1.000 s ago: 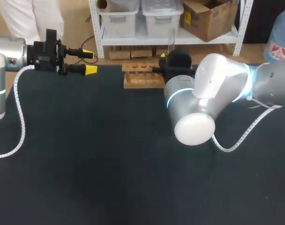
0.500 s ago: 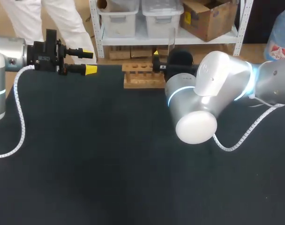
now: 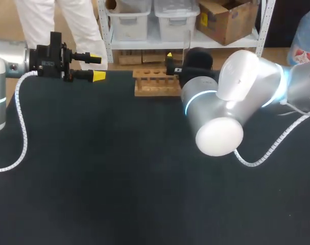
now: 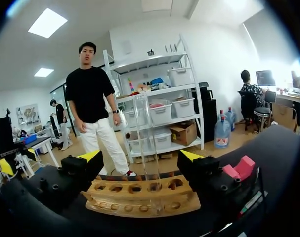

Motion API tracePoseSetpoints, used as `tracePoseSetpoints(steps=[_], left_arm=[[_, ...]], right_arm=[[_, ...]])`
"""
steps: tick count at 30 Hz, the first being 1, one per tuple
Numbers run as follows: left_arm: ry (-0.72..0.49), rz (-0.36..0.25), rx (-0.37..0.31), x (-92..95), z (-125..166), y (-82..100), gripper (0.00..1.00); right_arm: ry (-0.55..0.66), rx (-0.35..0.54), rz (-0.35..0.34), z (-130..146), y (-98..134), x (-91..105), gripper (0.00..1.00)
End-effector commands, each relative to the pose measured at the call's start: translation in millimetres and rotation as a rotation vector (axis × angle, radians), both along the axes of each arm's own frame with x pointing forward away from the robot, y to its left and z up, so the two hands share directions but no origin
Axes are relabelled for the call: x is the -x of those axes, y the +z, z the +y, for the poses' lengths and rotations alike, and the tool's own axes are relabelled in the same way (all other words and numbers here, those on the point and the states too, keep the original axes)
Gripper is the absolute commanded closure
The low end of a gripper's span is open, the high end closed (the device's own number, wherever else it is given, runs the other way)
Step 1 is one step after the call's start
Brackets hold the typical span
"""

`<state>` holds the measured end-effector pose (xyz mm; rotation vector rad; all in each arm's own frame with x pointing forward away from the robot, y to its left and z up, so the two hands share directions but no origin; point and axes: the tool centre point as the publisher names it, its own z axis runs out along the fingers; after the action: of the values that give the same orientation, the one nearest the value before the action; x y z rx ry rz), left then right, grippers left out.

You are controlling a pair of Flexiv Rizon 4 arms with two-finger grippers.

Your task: Grasp the test tube, adjust it, and insert it.

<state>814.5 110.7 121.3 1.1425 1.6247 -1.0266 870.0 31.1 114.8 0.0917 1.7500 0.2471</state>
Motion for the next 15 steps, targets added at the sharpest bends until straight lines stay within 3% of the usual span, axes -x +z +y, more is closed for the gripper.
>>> tracePoseSetpoints(steps=[1, 6, 15], left_arm=[[-0.001, -0.002, 0.002, -0.3, 0, -1.0, 0.00], [-0.001, -0.002, 0.002, -0.3, 0, -1.0, 0.00], [-0.001, -0.002, 0.002, -0.3, 0, -1.0, 0.00]], right_arm=[[0.255, -0.075, -0.043, -11, 13, 18.8, 0.00], [0.360, -0.127, -0.067, -14, 22, 30.2, 0.00], [0.360, -0.117, -0.054, -13, 31, 33.4, 0.00]])
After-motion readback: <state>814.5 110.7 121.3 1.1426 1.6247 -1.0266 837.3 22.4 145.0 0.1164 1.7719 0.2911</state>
